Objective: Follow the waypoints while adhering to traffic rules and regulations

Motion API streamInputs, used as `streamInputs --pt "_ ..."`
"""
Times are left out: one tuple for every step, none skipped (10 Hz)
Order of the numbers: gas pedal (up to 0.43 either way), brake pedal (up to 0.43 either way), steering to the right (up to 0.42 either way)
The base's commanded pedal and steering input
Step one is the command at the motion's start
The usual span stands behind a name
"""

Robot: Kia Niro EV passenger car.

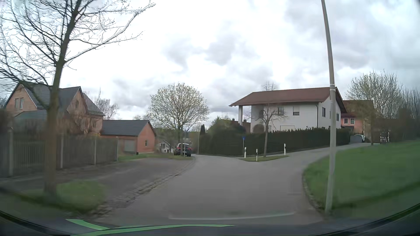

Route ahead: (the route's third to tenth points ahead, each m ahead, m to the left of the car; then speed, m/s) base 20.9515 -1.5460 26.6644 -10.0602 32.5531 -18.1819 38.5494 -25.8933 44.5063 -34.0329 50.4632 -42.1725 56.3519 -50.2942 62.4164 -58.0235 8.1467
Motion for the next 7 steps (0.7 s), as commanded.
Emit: streamInputs --pt "0.059 0.000 0.097" --pt "0.059 0.000 0.107" --pt "0.059 0.000 0.114" --pt "0.059 0.000 0.122" --pt "0.059 0.000 0.130" --pt "0.059 0.000 0.138" --pt "0.059 0.000 0.148"
